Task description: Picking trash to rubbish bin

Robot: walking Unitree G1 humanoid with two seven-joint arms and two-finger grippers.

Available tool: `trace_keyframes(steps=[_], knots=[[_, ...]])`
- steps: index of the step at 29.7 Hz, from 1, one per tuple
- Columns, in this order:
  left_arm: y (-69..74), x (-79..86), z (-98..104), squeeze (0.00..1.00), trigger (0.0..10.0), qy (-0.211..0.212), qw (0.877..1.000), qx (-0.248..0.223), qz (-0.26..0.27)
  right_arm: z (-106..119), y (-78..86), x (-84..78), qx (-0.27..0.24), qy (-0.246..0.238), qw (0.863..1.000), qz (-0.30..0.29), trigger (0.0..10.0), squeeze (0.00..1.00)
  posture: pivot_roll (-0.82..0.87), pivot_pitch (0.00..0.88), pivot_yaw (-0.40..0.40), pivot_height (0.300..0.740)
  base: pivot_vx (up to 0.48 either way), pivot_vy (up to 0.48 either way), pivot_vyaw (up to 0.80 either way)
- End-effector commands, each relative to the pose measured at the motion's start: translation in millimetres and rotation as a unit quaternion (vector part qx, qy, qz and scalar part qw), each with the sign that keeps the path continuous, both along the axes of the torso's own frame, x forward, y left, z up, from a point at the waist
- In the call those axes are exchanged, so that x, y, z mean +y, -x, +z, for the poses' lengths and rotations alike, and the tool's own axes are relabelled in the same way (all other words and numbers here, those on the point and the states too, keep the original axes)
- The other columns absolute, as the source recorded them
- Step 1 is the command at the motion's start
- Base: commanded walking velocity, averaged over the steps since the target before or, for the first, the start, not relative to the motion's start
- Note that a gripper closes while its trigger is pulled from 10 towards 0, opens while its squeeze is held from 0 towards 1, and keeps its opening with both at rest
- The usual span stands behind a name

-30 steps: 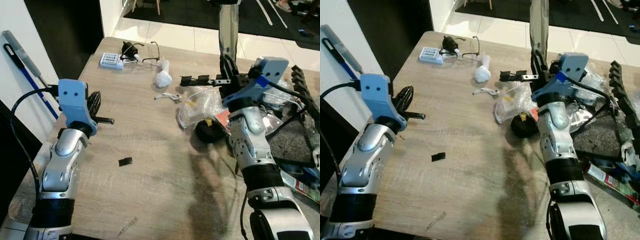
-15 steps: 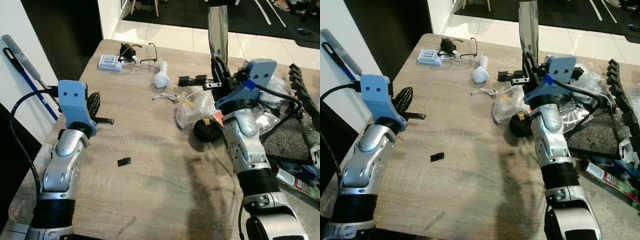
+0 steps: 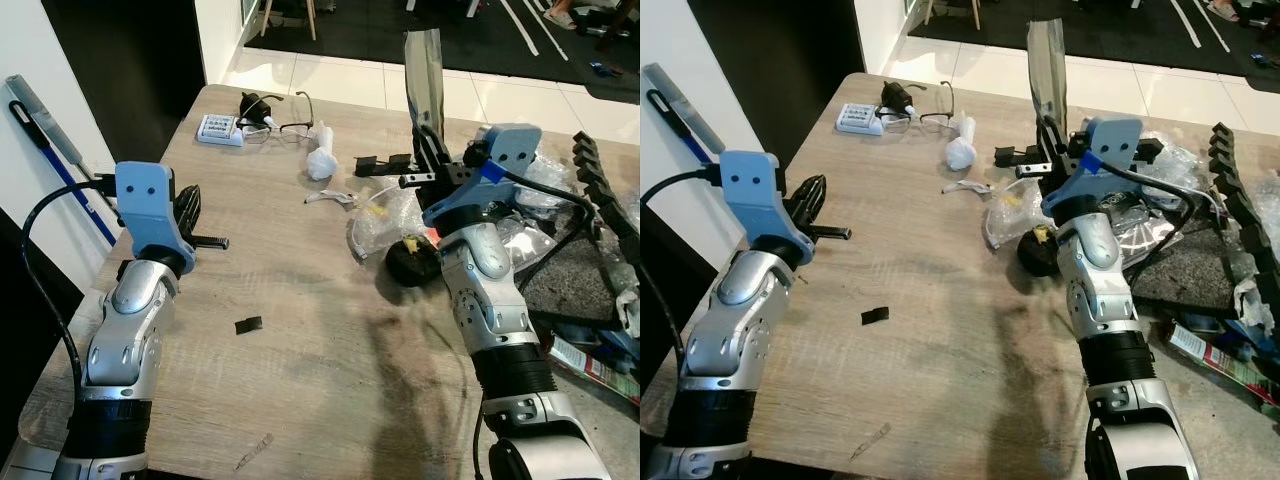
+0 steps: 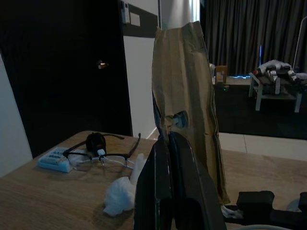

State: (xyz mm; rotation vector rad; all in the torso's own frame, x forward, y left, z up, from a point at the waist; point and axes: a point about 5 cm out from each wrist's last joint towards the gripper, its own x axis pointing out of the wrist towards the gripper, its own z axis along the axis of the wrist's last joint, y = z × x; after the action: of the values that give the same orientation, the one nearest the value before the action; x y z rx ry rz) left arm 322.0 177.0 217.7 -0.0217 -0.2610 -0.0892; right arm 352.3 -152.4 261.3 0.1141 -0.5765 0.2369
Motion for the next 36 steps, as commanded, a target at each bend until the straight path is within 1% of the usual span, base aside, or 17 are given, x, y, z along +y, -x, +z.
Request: trace_keyframes(steps=[1,6,22,26,28,30,32,33,34,35,36], knots=[[2.7,-3.0,-2.4,0.0,10.0,0.002,1.0,0.003,-0.007,-4.1,2.7,-1.7,0.006,-0.003,1.0,-0.003,10.0,0.0,0.0,0.178,-0.017,0.74,0.0,0.0,0.0],[4.0,-5.0,-3.1,0.0,10.0,0.002,1.0,0.004,-0.015,-9.7,4.8,3.5,0.02,-0.01,1.0,0.004,10.0,0.0,0.0,0.183,-0.019,0.74,0.0,0.0,0.0],[4.2,-5.7,-2.9,0.0,10.0,0.002,1.0,0.006,-0.018,-11.6,6.7,4.6,0.027,-0.014,1.0,0.003,10.0,0.0,0.0,0.186,-0.018,0.74,0.0,0.0,0.0],[4.7,-6.5,-2.7,0.0,10.0,-0.005,1.0,0.005,-0.02,-12.3,7.6,5.3,0.031,-0.017,0.999,0.005,10.0,0.0,0.0,0.187,-0.018,0.74,0.0,0.0,0.0],[4.9,-7.8,-1.9,0.0,10.0,-0.017,1.0,0.003,-0.025,-12.7,7.9,5.5,0.033,-0.019,0.999,0.006,10.0,0.0,0.0,0.19,-0.018,0.74,0.0,-0.48,0.0],[4.9,-8.2,-1.6,0.0,10.0,-0.02,0.999,0.002,-0.026,-12.7,7.9,5.7,0.033,-0.019,0.999,0.006,10.0,0.0,0.0,0.19,-0.018,0.74,0.0,-0.48,0.0],[4.9,-8.5,-1.9,0.0,10.0,-0.018,1.0,0.003,-0.025,-12.5,8.0,5.7,0.033,-0.02,0.999,0.007,10.0,0.0,0.0,0.19,-0.018,0.74,0.0,-0.48,0.0],[4.5,-7.2,-2.6,0.0,10.0,-0.008,1.0,0.006,-0.022,-12.5,8.2,5.8,0.033,-0.02,0.999,0.006,10.0,0.0,0.0,0.192,-0.018,0.74,0.0,0.0,0.0],[4.5,-7.2,-2.6,0.0,10.0,-0.008,1.0,0.006,-0.022,-12.5,8.2,5.8,0.033,-0.02,0.999,0.006,10.0,0.0,0.0,0.192,-0.018,0.74,0.0,0.0,0.0],[4.1,-5.6,-3.5,0.0,10.0,0.003,1.0,0.011,-0.018,-12.5,8.3,5.8,0.033,-0.02,0.999,0.006,10.0,0.0,0.0,0.192,-0.018,0.74,0.0,0.0,0.0],[4.1,-5.6,-3.4,0.0,10.0,0.001,1.0,0.011,-0.02,-12.6,8.4,5.7,0.033,-0.02,0.999,0.006,10.0,0.0,0.0,0.193,-0.02,0.74,0.0,0.0,0.0]])
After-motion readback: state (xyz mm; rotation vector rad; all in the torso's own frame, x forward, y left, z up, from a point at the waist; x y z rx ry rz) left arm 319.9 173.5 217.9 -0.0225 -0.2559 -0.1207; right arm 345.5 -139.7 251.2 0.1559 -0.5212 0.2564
